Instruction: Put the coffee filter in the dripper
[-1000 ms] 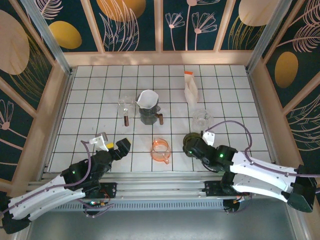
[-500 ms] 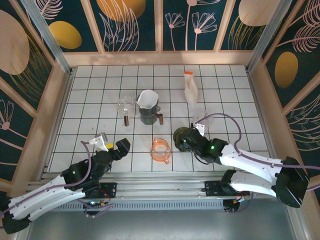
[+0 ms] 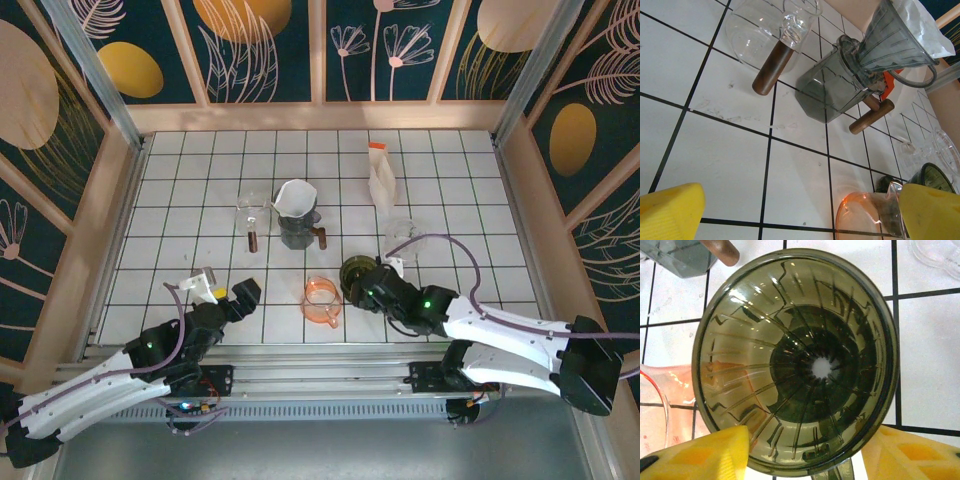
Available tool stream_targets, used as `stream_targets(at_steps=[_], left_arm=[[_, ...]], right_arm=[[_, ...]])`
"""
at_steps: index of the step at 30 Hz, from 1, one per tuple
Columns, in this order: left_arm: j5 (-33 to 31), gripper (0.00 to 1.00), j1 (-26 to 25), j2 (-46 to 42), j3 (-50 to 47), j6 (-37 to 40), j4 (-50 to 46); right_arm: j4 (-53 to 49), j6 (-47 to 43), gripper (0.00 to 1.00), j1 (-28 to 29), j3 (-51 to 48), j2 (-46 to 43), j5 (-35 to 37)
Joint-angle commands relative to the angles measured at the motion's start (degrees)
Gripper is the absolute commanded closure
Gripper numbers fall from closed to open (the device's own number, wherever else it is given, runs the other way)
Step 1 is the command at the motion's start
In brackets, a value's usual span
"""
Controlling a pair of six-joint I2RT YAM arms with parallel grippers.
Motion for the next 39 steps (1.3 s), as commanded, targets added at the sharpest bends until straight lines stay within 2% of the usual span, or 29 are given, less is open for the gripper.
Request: stream_targets(at_steps=[1, 6, 9, 12, 17, 25, 32, 39], left_arm=[[-0.5, 0.01, -0.3, -0.1, -0.7, -0.8, 0.5], [-0.5, 0.01, -0.3, 0.0, -0.6, -0.7, 0.6], [-0.4, 0.01, -0.3, 0.0, -0.6, -0.8, 0.5], [-0.3, 0.01, -0.3, 0.0, -0.6, -1.0, 0.5], [-0.2, 0.01, -0.3, 0.1, -0.6, -1.1, 0.9], [-0.3, 0.01, -0.3, 0.2, -0.8, -1.4, 1.1], [-0.3, 0.01, -0.3, 0.7, -0.9, -1.4, 1.4], [-0.5, 0.01, -0.3, 0.8, -0.9, -1.4, 1.4]], right_arm=[[-2.3, 1.0, 0.44, 0.8, -1.0, -0.2, 2.3], [-3.5, 1.1, 0.45, 1.5, -0.8, 0.9, 3.4], [-3.9, 1.3, 0.36, 3.7, -0.2, 0.8, 6.0], [-3.4, 0.9, 0.33, 5.7, 0.9, 0.1, 7.9], [-5.2, -0.5, 0.29, 5.7, 2.9, -0.9, 9.2], [-10.4, -0.1, 0.28, 5.6, 5.0, -3.7, 10.5], [-11.4, 0.2, 0.38, 5.6, 2.9, -2.3, 6.3], [-8.0, -2.5, 0.47, 4.6, 2.8, 2.0, 4.3]])
